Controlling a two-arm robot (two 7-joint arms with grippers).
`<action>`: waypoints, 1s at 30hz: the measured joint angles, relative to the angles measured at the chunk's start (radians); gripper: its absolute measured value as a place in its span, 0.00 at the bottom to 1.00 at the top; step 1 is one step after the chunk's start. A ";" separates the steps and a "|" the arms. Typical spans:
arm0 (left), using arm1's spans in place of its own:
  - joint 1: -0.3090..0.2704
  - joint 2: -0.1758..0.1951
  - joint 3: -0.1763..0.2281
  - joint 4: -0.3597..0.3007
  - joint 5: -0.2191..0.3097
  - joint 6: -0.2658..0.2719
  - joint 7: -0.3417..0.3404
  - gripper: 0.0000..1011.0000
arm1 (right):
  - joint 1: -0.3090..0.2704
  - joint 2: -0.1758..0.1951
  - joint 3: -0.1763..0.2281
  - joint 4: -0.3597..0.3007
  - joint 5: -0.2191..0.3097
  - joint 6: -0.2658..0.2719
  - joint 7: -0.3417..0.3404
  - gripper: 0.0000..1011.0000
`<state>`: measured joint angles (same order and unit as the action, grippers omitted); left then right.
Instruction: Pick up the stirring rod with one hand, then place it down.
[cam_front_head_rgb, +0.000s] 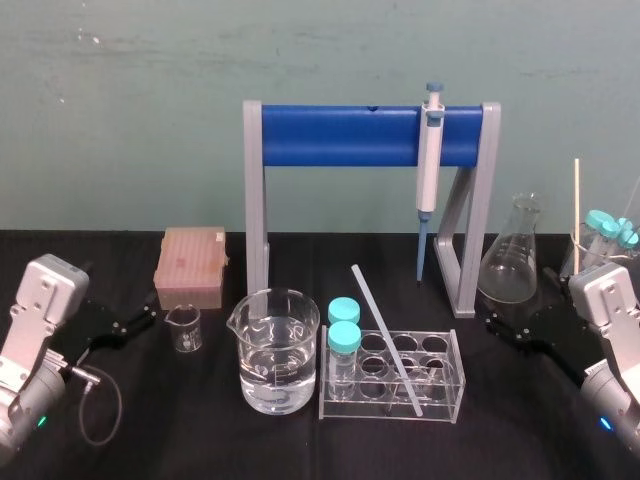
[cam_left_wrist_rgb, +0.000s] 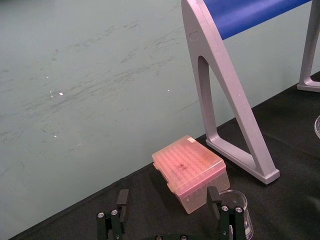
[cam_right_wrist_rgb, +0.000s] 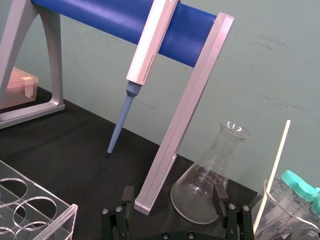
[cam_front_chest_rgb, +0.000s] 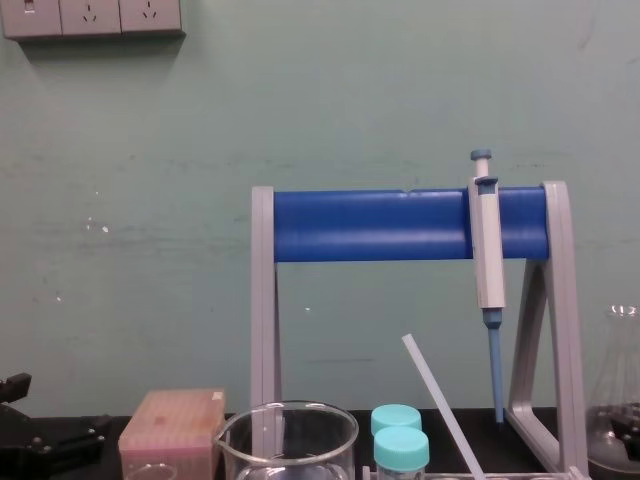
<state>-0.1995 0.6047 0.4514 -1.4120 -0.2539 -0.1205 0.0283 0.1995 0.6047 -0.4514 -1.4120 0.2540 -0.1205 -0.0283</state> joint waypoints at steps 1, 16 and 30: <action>0.000 0.000 0.000 0.000 0.000 0.000 0.000 0.99 | 0.000 0.000 0.000 0.000 0.000 0.000 0.000 0.99; 0.000 0.000 0.000 0.000 0.000 0.000 0.000 0.99 | 0.000 0.000 0.000 0.000 0.000 0.000 0.000 0.99; 0.000 0.000 0.000 0.000 0.000 0.000 0.000 0.99 | 0.000 0.000 0.000 0.000 0.000 0.000 0.000 0.99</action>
<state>-0.1995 0.6046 0.4514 -1.4120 -0.2539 -0.1205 0.0283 0.1995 0.6047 -0.4514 -1.4120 0.2540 -0.1205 -0.0283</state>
